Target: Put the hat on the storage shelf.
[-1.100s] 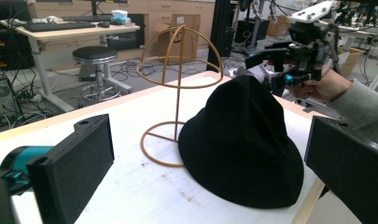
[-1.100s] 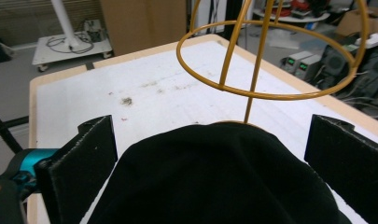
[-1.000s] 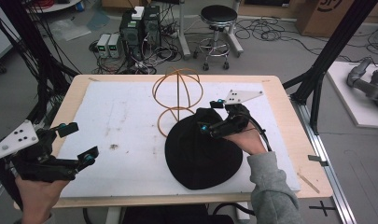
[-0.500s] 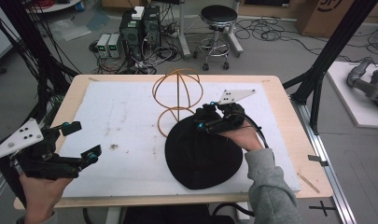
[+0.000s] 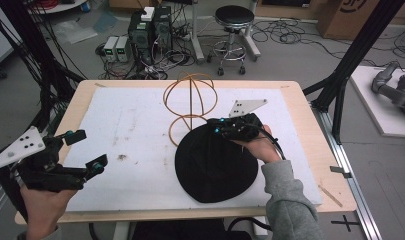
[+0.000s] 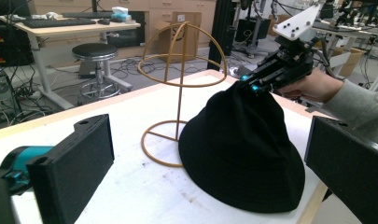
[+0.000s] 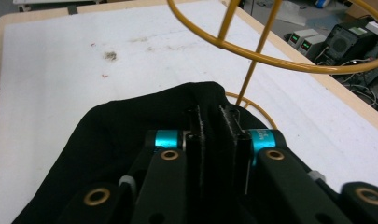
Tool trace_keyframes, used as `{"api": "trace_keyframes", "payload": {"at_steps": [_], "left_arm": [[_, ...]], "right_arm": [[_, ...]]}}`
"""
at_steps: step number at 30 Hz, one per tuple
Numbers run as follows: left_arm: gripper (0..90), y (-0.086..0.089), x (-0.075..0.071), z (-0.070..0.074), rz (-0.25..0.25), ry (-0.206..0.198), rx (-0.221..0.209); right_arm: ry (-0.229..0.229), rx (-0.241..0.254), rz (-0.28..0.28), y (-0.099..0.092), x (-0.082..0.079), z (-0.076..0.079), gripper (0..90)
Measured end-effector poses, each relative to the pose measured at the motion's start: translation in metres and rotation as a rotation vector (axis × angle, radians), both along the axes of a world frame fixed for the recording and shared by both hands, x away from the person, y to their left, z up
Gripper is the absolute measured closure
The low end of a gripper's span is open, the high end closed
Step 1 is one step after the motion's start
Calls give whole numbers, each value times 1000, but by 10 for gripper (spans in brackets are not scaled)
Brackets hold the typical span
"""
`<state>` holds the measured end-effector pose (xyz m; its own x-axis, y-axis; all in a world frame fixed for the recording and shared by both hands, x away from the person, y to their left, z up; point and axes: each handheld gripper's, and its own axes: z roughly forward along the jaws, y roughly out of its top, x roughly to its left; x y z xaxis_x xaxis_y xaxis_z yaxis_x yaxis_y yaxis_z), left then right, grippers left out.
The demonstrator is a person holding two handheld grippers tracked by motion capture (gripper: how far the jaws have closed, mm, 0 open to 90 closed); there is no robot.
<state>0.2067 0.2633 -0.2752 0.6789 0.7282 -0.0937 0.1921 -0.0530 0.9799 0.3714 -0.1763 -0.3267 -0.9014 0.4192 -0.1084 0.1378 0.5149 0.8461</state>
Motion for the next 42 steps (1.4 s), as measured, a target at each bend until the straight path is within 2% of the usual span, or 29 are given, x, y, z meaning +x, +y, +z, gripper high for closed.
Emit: {"api": "trace_keyframes", "payload": {"at_steps": [2,6,11,13,14,16,17,20,22,23,25,26,27,28,29,31,33,34,36,39,42], "left_arm": [[18,1,0,0,2,-2,-5],[18,1,0,1,1,-2,-6],[18,1,2,0,3,1,-6],[18,1,2,0,3,0,-11],[18,1,2,1,4,0,-10],[18,1,2,1,4,0,-9],[18,1,2,1,4,-1,-11],[18,2,2,1,3,-2,-11],[18,2,1,2,4,-3,-16],[18,3,1,2,4,-4,-16],[18,3,0,3,4,-7,-18],[18,4,-1,4,6,-9,-20],[18,5,-1,4,6,-11,-21],[18,5,-2,4,8,-13,-22],[18,6,-2,5,10,-15,-23],[18,9,-4,6,18,-16,-28],[18,11,-6,6,23,-21,-35],[18,13,-6,7,26,-23,-39],[18,16,-8,8,30,-28,-41],[18,19,-9,8,34,-28,-51],[18,21,-8,9,35,-32,-51]], "right_arm": [[13,7,13,-3,-1,2,850],[12,23,25,-7,-3,6,857],[14,32,37,-13,-12,20,859],[16,37,47,-16,-17,31,860],[20,28,45,-17,-22,41,859],[27,26,54,-19,-27,52,859],[27,26,54,-19,-27,52,859],[46,20,86,-21,-33,70,857],[43,14,107,-22,-37,82,857],[36,15,136,-22,-40,93,857],[26,11,145,-22,-42,99,857],[16,13,151,-22,-45,112,856],[16,13,151,-22,-45,112,856],[6,17,162,-23,-48,124,856],[6,17,162,-23,-48,124,856],[10,17,169,-23,-51,140,854],[10,28,186,-23,-50,144,854],[14,34,191,-22,-51,152,854],[22,36,189,-21,-51,156,854],[17,58,190,-19,-45,170,857],[7,96,216,-17,-42,183,860]]}}
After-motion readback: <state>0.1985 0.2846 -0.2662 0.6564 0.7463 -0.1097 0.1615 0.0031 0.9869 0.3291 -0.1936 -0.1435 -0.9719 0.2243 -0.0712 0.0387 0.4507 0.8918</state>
